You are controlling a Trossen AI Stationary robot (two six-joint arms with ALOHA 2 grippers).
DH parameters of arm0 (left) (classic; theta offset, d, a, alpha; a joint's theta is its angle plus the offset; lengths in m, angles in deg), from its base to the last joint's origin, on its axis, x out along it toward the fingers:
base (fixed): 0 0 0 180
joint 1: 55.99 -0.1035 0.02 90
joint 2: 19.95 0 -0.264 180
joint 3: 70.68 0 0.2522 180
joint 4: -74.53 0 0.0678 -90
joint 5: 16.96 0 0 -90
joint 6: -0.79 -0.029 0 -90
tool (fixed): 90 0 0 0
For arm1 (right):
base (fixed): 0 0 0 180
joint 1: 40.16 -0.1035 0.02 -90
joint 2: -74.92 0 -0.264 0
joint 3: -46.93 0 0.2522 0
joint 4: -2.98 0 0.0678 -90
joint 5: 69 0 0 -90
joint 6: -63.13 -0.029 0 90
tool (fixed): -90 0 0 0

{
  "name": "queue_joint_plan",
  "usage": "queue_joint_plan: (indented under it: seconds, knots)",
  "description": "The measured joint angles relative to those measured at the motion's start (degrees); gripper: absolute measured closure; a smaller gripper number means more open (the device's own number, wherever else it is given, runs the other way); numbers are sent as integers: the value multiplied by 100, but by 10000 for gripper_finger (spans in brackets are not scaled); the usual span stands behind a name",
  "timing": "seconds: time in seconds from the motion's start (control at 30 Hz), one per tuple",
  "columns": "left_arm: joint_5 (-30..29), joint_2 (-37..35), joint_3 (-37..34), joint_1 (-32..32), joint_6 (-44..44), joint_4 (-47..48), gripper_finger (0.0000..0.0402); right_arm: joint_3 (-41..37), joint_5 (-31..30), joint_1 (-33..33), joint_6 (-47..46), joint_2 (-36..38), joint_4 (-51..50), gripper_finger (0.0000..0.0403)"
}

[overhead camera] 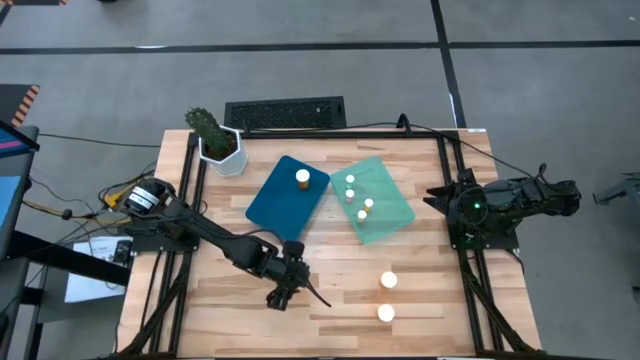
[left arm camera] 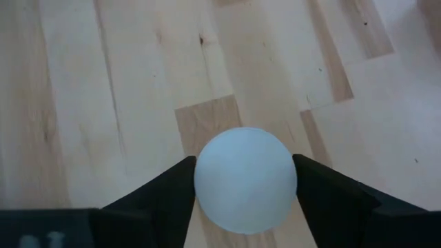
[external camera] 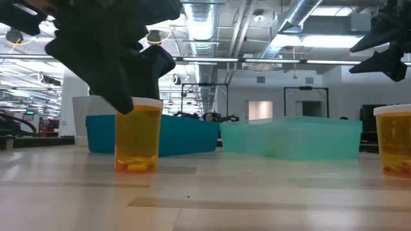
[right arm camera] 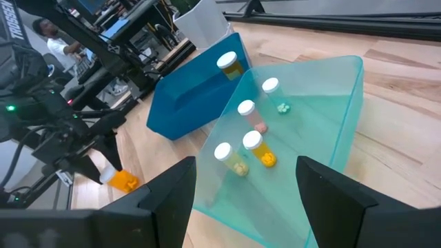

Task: Pick and place medicine bottles into bin by pill shape (circle, oval)
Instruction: Put the yellow pill bottle into the blue bin

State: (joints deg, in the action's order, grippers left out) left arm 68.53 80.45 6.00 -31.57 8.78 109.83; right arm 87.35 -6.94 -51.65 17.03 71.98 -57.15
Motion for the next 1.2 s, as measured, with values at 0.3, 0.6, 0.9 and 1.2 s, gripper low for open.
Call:
queue_joint_plan:
  seconds: [0.3,0.6,0.9,1.2]
  knots:
    - [-83,-2,7,0,250,9,198,0,2,0,-1,0,0,143]
    - [-322,-4,1099,-96,164,1429,193,0,2,0,-1,0,0,143]
    - [-392,-332,2002,-866,-175,2745,186,0,2,0,1,-1,-1,143]
    - [-971,-1732,1521,-2329,-592,3042,184,1,-15,-1,1,-1,-76,143]
